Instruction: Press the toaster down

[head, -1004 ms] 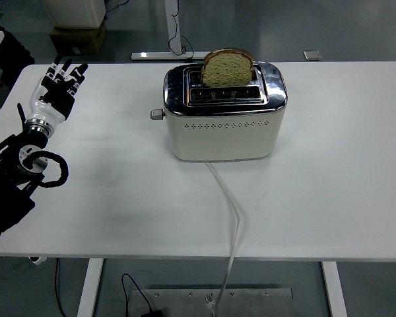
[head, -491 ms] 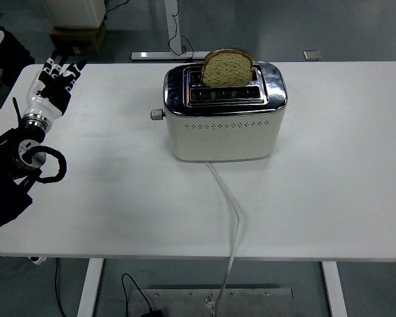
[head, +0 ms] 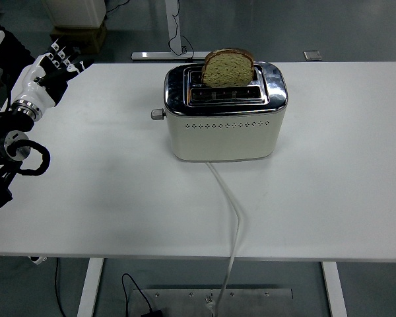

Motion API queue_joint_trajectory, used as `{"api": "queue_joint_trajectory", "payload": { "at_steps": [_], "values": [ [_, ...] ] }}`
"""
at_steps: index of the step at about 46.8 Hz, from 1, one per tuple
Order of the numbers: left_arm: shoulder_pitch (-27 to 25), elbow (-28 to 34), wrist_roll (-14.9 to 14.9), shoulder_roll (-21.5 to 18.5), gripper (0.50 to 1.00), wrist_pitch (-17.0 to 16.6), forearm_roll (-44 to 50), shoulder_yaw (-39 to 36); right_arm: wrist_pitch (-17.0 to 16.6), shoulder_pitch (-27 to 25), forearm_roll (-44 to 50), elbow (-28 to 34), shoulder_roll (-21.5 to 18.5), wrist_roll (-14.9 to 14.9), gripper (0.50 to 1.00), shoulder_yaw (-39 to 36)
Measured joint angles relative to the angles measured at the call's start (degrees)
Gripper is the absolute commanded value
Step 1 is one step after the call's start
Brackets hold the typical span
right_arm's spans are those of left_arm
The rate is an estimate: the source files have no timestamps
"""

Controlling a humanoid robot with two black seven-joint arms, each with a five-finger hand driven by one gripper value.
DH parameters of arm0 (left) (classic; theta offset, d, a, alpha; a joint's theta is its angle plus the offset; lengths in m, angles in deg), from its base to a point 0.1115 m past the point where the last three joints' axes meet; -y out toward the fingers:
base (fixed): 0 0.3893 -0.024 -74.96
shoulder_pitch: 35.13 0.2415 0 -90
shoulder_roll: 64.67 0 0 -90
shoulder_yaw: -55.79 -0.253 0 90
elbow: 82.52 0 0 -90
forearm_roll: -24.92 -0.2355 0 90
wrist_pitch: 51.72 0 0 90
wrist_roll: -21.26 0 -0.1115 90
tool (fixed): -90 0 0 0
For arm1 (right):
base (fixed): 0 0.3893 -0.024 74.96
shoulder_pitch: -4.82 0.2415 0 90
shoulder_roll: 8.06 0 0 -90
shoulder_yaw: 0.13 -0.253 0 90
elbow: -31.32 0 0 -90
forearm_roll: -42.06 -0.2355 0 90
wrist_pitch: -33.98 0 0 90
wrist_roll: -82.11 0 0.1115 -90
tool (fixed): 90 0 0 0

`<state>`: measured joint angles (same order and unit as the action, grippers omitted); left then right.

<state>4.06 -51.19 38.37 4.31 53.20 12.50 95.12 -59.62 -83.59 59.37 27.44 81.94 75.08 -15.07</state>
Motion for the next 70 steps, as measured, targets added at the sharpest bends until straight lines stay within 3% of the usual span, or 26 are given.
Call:
{"api": "queue_joint_trajectory", "payload": {
  "at_steps": [19,34,45,70],
  "values": [
    [0.8,6.5,-0.4,-5.7,1.0,1.9,-16.3,-0.2,0.0,0.0,0.0,0.0,0.0,0.0,0.998,0.0],
    [0.9,15.7,0.4,-11.3,1.0,3.8,-30.7,-0.3,0.0,0.0,0.0,0.0,0.0,0.0,0.998,0.0],
    [1.3,18.7,0.6,-14.2,1.0,4.9,-36.4,-0.8,0.0,0.1,0.0,0.0,0.0,0.0,0.998,0.0],
    [5.4,25.6,0.9,-14.9,1.0,4.2,-55.2,-1.0,0.0,0.0,0.0,0.0,0.0,0.0,0.998,0.0]
  ]
}}
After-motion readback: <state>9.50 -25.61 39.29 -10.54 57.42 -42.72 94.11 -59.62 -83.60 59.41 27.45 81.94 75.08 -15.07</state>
